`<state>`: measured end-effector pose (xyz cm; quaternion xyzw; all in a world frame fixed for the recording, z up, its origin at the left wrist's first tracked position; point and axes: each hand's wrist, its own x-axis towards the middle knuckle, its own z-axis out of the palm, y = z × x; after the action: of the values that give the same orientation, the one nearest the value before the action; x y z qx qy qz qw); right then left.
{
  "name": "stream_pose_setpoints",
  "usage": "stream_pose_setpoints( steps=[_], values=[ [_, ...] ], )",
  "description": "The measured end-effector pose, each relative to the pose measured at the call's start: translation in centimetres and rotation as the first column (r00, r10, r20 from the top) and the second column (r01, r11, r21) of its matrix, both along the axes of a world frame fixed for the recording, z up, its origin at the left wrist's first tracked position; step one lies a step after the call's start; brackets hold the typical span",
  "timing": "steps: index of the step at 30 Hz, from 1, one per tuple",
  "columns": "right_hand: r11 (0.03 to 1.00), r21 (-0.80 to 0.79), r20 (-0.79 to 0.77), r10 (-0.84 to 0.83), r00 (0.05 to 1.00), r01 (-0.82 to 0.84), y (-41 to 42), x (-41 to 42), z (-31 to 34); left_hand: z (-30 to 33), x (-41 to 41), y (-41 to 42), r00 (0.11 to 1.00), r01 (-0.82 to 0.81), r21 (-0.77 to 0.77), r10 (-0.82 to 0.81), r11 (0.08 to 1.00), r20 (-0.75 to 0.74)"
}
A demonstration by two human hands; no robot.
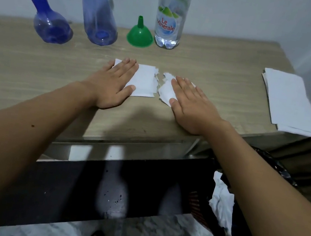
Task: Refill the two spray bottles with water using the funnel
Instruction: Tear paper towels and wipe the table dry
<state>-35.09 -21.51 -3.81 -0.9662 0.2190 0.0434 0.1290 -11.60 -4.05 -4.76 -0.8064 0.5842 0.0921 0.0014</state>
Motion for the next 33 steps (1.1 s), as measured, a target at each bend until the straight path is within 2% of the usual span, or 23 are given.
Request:
stream_pose_setpoints(
  steps=[11, 25, 28, 33],
  values=[
    [1.000, -0.003, -0.027, -0.026, 0.999, 0.026, 1.2, -4.1, 0.1, -0.4, -4.2, -0.3, 0.997, 0.082, -0.019, -0.082, 0.996, -0.005],
    [0.997, -0.007, -0.001, 0.076, 0.997, -0.076, 4.0, -7.6, -0.3, -0.5, -9.5, 2.8, 0.994, 0.102, -0.058, -0.103, 0.993, -0.022],
    [0.996, -0.011, 0.027, 0.090, 0.996, -0.090, 5.1, -8.1, -0.5, -0.6, -10.5, 3.1, 0.994, 0.096, -0.078, -0.099, 0.992, -0.036],
    [0.989, 0.104, 0.179, 0.084, 0.980, -0.104, 7.0, -8.1, 0.2, -0.9, -11.7, 3.3, 0.986, 0.071, -0.204, -0.100, 0.976, -0.134]
  ],
)
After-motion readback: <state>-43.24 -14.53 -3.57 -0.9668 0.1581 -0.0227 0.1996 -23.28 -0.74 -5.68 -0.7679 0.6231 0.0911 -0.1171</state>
